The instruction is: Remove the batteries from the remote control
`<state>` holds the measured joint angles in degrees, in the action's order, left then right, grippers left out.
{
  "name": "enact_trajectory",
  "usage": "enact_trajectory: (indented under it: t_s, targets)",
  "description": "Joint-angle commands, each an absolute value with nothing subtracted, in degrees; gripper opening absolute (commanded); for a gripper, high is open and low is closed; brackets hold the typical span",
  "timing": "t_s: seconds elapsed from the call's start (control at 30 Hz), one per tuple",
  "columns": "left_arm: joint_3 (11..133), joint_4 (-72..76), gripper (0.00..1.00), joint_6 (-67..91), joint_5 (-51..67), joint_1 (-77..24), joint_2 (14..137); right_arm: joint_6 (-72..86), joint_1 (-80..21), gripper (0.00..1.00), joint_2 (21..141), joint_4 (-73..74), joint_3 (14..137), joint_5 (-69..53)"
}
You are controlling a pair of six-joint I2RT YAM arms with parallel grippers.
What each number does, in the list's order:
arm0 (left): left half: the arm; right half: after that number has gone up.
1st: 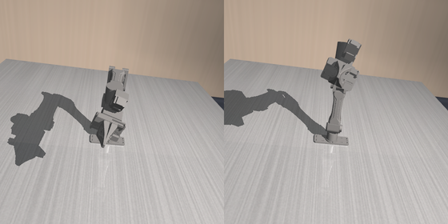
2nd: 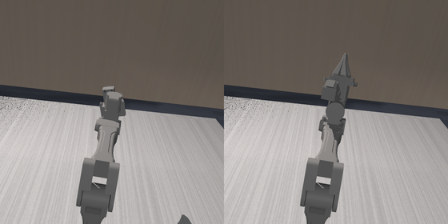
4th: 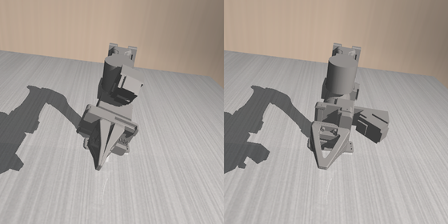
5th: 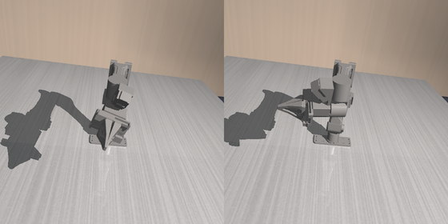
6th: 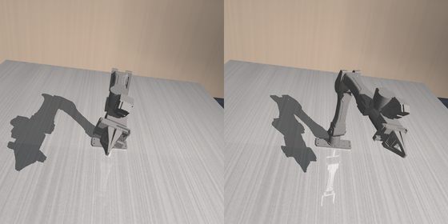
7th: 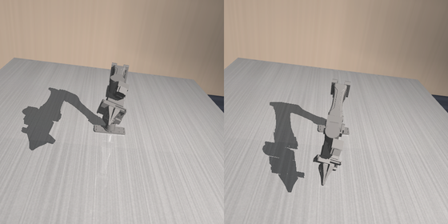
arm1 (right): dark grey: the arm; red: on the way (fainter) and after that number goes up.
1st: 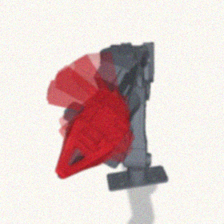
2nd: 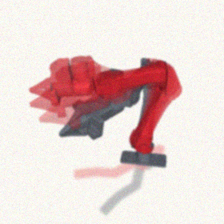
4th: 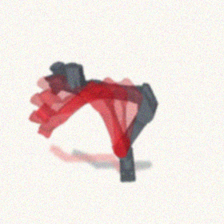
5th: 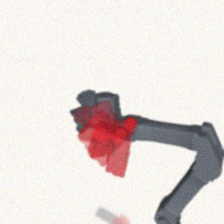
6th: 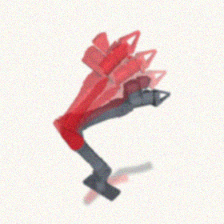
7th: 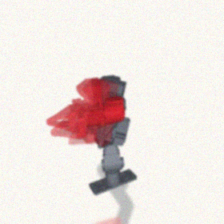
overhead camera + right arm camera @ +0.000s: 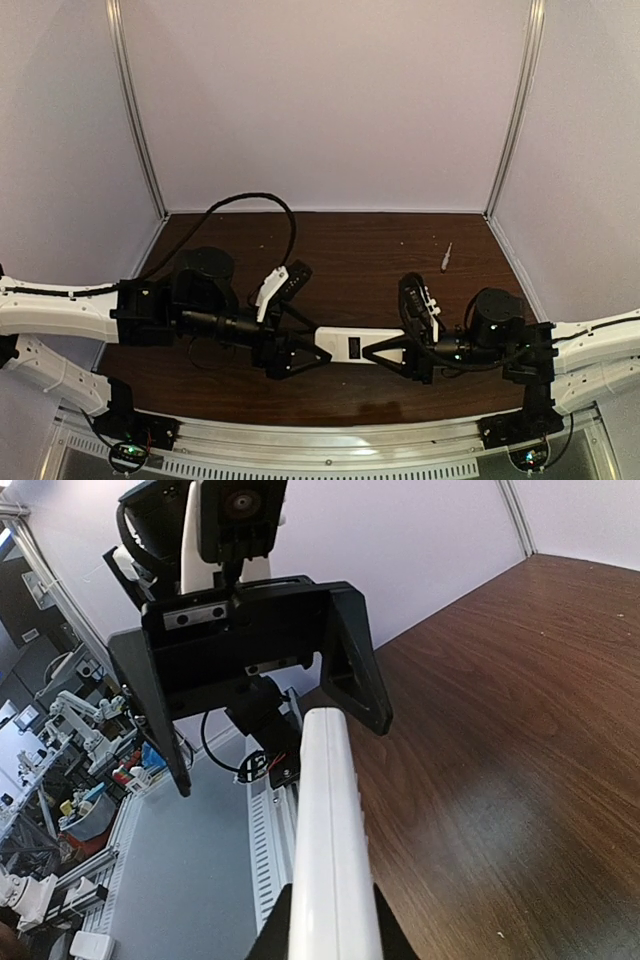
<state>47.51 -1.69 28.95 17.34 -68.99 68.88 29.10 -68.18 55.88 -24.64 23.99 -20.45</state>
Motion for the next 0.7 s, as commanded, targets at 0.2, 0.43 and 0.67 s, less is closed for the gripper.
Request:
enact_trajectory:
  t_s: [0.2,0.43,0.67]
  targets:
    - [47.9,-5.4,0.97,27.9,2.2,-68.8,65.5,33.1,-68.6,0.0,53.9,-20.5,24.7,-2.4]
    - [45.4,-4.4,0.98,25.8,-11.9,-68.8,64.7,35.0,-67.1,0.0,55.2,-23.3,22.4,4.0]
    - [45.4,-5.8,0.97,25.6,-20.6,-68.7,67.4,37.7,-65.8,0.0,58.4,-28.1,20.9,5.2]
